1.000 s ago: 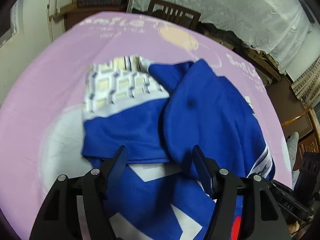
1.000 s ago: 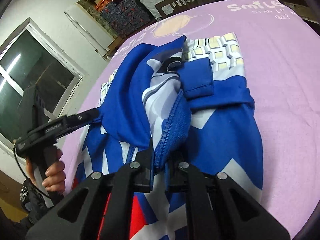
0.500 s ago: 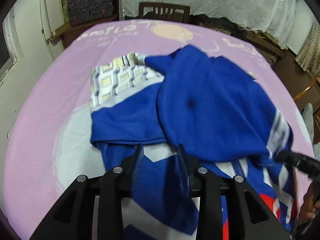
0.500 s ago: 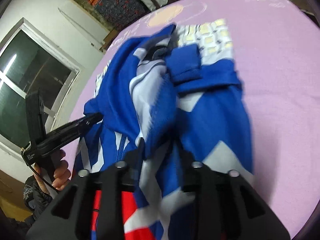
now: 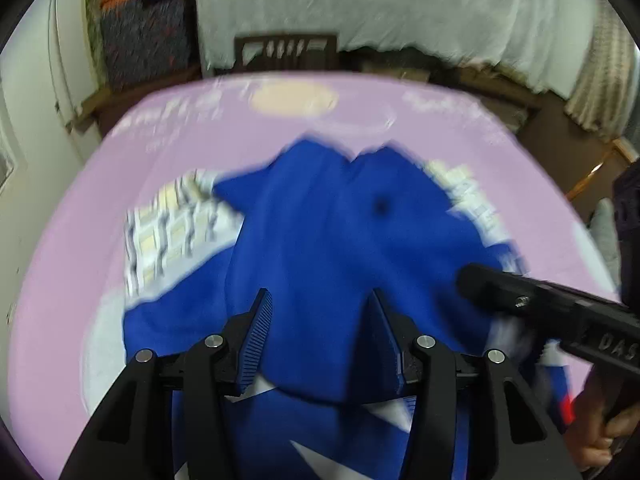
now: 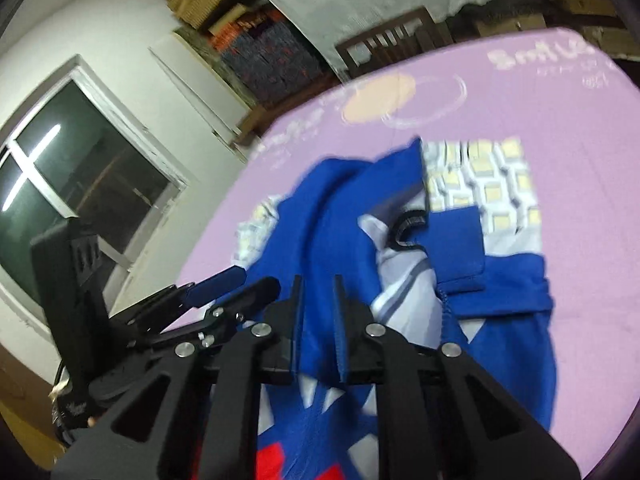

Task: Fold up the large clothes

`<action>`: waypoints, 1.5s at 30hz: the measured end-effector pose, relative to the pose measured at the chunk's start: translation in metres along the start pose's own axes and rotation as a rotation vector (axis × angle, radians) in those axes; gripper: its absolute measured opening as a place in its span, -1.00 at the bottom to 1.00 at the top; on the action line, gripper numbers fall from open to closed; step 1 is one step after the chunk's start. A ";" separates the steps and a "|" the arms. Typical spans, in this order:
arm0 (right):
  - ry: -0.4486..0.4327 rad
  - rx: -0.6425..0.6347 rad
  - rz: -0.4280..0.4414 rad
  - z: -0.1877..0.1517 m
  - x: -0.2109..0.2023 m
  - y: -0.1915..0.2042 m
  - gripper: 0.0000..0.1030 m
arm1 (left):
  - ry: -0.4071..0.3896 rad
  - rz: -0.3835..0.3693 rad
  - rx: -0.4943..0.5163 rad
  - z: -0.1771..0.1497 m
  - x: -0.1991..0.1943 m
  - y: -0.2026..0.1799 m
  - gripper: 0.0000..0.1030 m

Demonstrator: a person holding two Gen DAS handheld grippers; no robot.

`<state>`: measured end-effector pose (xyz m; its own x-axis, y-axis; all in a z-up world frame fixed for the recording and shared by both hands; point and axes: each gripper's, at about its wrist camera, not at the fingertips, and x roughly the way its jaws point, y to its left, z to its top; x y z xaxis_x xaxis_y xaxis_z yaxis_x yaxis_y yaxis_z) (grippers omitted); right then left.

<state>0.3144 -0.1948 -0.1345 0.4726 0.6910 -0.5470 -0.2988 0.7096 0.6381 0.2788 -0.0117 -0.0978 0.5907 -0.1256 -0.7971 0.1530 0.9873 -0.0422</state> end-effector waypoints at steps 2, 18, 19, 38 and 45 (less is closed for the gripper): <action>0.035 0.032 -0.017 -0.004 0.012 -0.015 -0.76 | 0.034 -0.016 -0.014 -0.006 0.015 0.010 -0.02; 0.114 0.186 0.052 -0.037 0.006 -0.064 -1.00 | 0.027 0.033 0.127 -0.039 0.003 -0.003 0.19; 0.114 0.190 0.050 -0.038 0.003 -0.066 -1.00 | 0.031 0.053 0.142 -0.044 0.000 -0.004 0.22; -0.131 -0.047 -0.049 -0.129 -0.214 -0.025 0.09 | -0.042 -0.054 -0.146 -0.136 -0.159 0.093 0.42; -0.032 -0.040 -0.088 -0.164 -0.191 -0.036 0.09 | 0.011 -0.118 -0.145 -0.141 -0.135 0.087 0.42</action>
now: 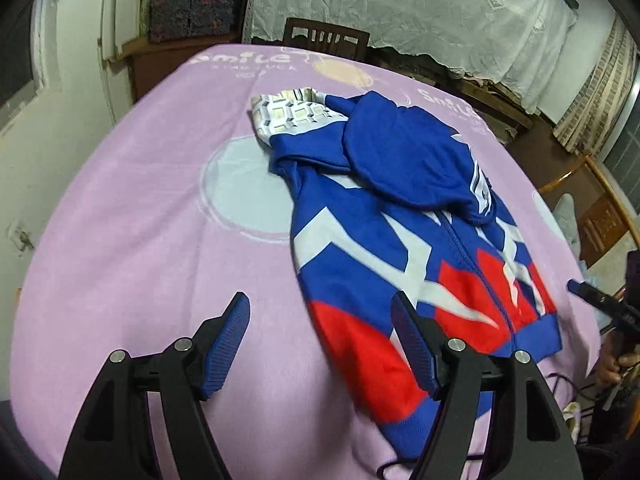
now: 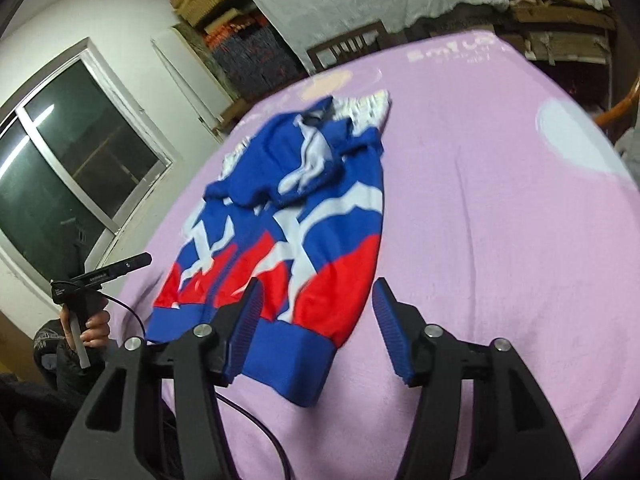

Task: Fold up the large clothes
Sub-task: 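Move both tools to the red-and-blue hem of the hoodie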

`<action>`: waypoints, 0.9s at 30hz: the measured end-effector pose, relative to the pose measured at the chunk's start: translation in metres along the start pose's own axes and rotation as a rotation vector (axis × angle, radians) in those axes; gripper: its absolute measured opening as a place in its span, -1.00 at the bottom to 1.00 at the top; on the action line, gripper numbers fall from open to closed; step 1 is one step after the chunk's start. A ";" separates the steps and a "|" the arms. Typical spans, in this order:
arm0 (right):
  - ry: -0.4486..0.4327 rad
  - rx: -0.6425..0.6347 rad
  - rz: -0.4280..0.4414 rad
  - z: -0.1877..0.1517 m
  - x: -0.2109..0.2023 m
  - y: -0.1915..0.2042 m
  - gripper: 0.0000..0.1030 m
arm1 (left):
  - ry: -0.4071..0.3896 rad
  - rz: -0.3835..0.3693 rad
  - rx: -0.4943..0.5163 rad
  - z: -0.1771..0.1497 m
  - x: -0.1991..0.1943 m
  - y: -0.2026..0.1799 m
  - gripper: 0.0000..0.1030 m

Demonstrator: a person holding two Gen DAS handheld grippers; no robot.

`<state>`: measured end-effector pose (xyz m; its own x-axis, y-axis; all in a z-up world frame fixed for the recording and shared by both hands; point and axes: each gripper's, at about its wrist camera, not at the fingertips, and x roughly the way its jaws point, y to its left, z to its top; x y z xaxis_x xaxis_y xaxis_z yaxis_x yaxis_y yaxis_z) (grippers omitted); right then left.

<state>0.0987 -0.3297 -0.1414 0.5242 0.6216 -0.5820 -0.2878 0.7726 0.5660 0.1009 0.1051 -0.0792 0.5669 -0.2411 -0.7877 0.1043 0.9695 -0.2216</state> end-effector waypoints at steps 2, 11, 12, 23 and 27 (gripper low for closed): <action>0.010 0.013 0.013 0.005 0.009 -0.003 0.09 | 0.024 -0.037 -0.028 0.010 0.013 0.005 0.42; 0.061 0.143 0.043 0.043 0.063 -0.030 0.09 | 0.125 -0.094 -0.073 0.035 0.064 0.007 0.40; 0.067 0.162 0.049 0.046 0.069 -0.034 0.09 | 0.125 -0.095 -0.074 0.035 0.066 0.007 0.40; 0.105 0.198 0.126 0.028 0.069 -0.038 0.09 | 0.136 -0.163 0.012 -0.007 0.044 -0.023 0.41; 0.122 0.168 0.144 0.003 0.054 -0.026 0.09 | 0.149 -0.232 0.028 -0.032 0.032 -0.036 0.41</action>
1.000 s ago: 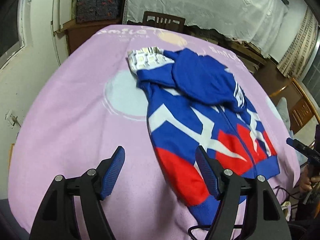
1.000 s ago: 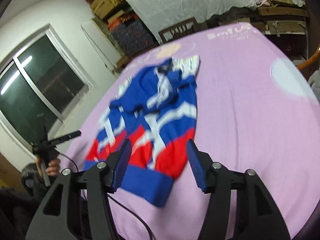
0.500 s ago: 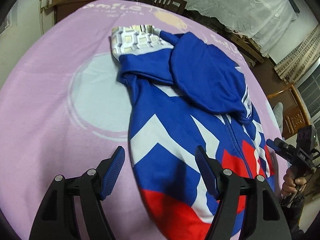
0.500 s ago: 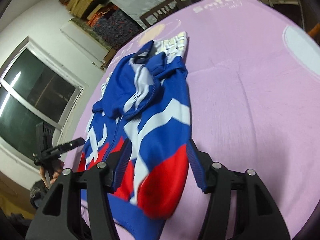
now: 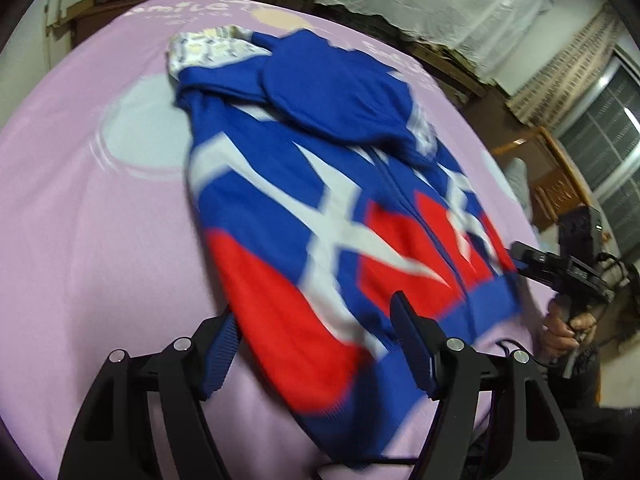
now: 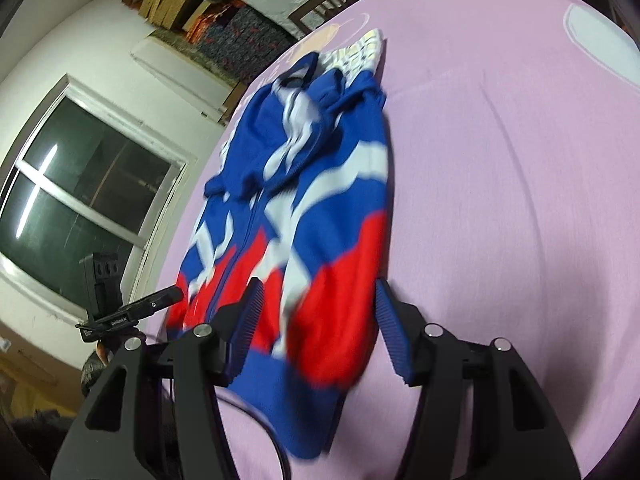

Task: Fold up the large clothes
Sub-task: 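Move both tools to the red-and-blue hem of the hoodie, then grasp the blue hem band with both tools and lift it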

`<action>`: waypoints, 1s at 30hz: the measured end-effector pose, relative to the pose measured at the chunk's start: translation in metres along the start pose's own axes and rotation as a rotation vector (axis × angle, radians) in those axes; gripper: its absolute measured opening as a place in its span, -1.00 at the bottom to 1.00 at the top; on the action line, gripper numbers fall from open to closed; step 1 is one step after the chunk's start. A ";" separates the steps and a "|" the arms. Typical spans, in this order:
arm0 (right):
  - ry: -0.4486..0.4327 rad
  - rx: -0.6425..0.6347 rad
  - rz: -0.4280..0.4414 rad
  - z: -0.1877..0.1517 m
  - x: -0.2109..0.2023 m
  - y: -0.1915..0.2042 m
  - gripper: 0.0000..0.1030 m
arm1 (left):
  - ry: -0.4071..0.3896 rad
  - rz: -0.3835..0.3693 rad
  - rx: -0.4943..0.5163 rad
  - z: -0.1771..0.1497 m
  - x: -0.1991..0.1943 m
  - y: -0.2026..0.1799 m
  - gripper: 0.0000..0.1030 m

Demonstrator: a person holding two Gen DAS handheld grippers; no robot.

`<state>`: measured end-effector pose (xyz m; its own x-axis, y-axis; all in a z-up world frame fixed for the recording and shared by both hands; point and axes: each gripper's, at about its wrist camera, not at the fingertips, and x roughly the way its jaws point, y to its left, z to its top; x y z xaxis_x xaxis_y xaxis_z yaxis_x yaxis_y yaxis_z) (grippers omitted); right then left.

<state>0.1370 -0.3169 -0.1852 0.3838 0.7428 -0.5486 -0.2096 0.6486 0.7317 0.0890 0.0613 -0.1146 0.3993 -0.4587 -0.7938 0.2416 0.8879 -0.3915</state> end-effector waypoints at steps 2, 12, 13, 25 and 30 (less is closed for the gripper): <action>0.012 -0.009 0.014 -0.015 -0.005 0.005 0.09 | 0.007 -0.026 0.020 -0.013 -0.002 -0.009 0.41; 0.027 -0.029 0.018 -0.045 -0.007 0.012 -0.47 | -0.022 -0.072 0.046 -0.017 0.002 -0.014 0.24; 0.026 -0.025 0.022 -0.044 -0.006 0.011 -0.51 | -0.021 -0.077 0.040 -0.015 0.003 -0.013 0.21; -0.022 -0.024 0.094 -0.039 -0.017 0.018 -0.70 | -0.102 -0.045 0.086 -0.004 -0.021 -0.014 -0.67; -0.076 -0.049 0.139 -0.020 -0.030 0.035 -0.78 | -0.161 -0.019 0.115 0.016 -0.037 -0.023 -0.67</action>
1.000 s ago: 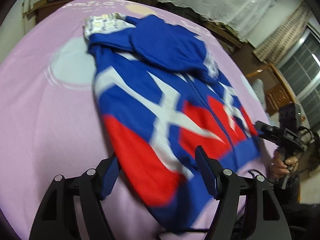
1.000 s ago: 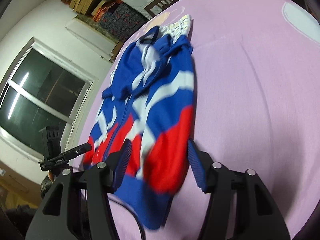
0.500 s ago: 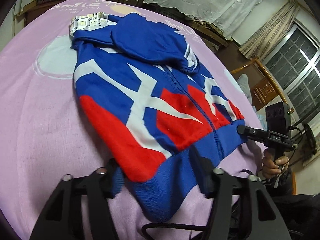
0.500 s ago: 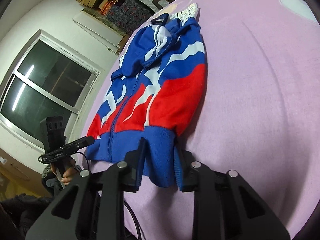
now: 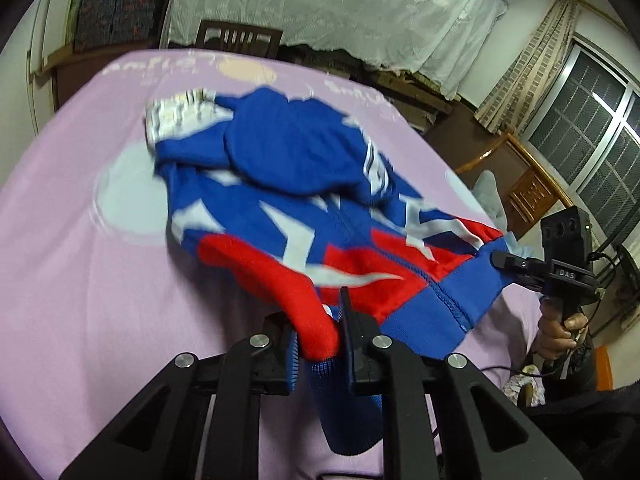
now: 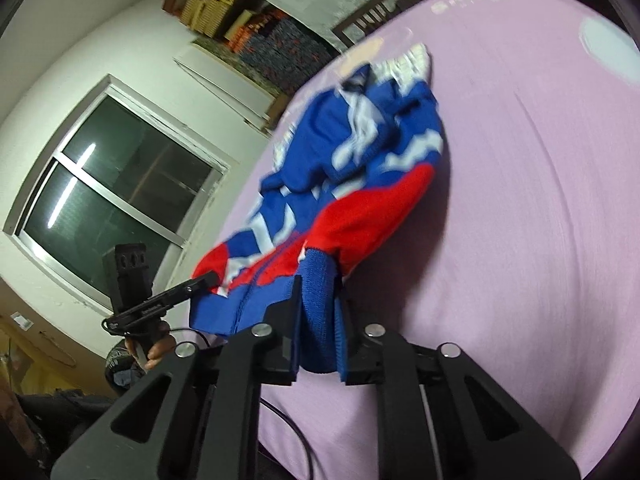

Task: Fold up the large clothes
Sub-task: 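Grasp the blue hem band with both tools and lift it, then carry the hem up over the body toward the hood with both tools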

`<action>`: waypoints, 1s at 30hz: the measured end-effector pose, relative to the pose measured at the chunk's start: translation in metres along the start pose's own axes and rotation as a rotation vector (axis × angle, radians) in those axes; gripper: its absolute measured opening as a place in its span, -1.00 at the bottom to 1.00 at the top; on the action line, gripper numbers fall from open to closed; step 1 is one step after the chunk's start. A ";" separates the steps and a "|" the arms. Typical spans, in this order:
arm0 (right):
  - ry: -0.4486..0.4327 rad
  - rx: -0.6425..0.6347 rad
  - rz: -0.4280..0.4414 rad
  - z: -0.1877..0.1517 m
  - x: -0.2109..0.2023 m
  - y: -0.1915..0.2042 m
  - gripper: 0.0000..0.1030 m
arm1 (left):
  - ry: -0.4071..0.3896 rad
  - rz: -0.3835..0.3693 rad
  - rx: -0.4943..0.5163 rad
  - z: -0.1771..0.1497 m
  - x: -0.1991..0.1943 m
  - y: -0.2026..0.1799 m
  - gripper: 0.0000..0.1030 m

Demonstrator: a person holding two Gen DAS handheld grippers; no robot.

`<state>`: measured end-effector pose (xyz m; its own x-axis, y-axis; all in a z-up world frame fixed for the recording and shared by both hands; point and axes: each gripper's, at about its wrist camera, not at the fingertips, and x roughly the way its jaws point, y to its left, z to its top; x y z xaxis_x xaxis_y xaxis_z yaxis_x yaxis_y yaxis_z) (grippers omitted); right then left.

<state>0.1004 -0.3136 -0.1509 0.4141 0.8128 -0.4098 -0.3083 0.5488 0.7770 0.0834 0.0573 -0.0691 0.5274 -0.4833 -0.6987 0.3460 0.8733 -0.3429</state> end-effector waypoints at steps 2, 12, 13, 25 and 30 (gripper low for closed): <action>-0.018 -0.017 0.006 0.011 -0.003 0.007 -0.79 | -0.024 0.008 0.008 0.012 -0.005 -0.001 -0.67; -0.087 -0.080 0.009 0.080 0.007 0.039 -0.84 | -0.131 0.050 0.048 0.082 -0.020 0.000 -0.67; -0.097 -0.077 0.015 0.092 0.010 0.041 -0.84 | -0.140 0.056 0.048 0.092 -0.019 0.002 -0.67; -0.180 0.002 0.006 0.205 0.069 0.026 -0.84 | -0.126 0.103 -0.088 0.183 0.038 0.069 -0.67; -0.175 0.088 -0.030 0.231 0.110 -0.008 -0.85 | -0.051 0.151 -0.152 0.192 0.091 0.103 -0.67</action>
<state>0.3462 -0.2736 -0.0923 0.5668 0.7458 -0.3500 -0.2203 0.5466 0.8079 0.3163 0.0917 -0.0472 0.6041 -0.3457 -0.7180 0.1414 0.9332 -0.3304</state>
